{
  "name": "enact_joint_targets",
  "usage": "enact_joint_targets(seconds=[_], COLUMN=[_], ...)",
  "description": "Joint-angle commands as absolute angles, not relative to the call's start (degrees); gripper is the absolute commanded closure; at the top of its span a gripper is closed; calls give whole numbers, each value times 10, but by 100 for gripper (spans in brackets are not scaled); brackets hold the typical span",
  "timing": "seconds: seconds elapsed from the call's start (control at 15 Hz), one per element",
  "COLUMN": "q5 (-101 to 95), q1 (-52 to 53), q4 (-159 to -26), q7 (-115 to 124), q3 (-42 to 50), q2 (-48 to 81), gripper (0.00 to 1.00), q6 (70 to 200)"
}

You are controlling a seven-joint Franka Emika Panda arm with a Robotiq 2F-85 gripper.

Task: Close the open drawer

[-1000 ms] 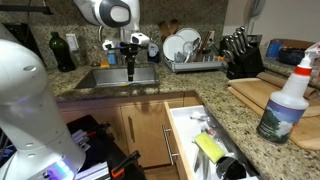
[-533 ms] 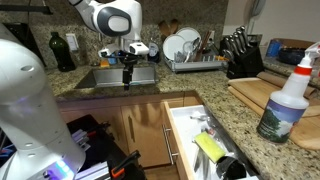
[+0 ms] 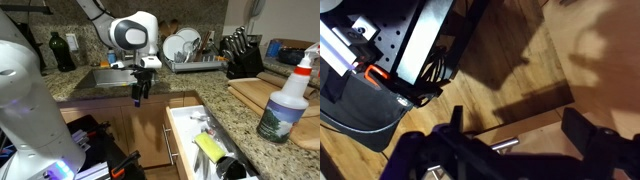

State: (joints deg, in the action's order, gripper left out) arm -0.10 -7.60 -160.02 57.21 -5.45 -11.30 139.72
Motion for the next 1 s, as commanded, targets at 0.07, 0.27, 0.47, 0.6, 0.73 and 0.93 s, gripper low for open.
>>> enact_joint_targets(seconds=[0.07,0.27,0.47,0.6,0.73,0.93], q5=[6,35,64,127,177,208], q1=[-91,-76,-69,-70,-76,-88], q4=[-1600,-1597,-1584,-1574,-1565,-1552], q7=[609,575,563,524,493,483], q3=[-3,3,9,28,47,73], q2=[-43,-52,-39,-15,8,42], gripper=[0,0,0,0,0,0], q6=[1486,1492,1492,1476,1445,1408])
